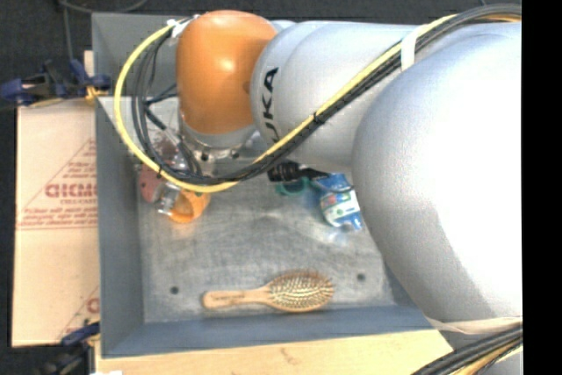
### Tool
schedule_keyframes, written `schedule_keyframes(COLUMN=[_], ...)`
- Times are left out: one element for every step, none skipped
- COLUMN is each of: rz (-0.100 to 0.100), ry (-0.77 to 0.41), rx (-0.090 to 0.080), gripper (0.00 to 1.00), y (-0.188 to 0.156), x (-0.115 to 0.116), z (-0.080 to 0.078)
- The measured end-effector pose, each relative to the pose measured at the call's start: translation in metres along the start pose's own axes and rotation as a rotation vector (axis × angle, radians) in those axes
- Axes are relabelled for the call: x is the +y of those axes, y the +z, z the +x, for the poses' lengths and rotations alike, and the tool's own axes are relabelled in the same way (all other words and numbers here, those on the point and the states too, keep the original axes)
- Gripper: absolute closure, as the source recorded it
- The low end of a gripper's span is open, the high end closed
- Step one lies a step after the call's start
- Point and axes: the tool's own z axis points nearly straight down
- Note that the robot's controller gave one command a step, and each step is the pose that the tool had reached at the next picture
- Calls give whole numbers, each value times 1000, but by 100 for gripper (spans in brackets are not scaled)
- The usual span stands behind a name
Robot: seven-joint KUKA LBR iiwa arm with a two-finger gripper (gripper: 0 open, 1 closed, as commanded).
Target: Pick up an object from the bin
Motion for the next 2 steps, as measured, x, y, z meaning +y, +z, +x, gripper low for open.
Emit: schedule_keyframes(rz=[5, -5], ry=[-10, -136], rx=[5, -12], gripper=[100, 100], y=[-6, -4], x=[1, -35], z=[-1, -59])
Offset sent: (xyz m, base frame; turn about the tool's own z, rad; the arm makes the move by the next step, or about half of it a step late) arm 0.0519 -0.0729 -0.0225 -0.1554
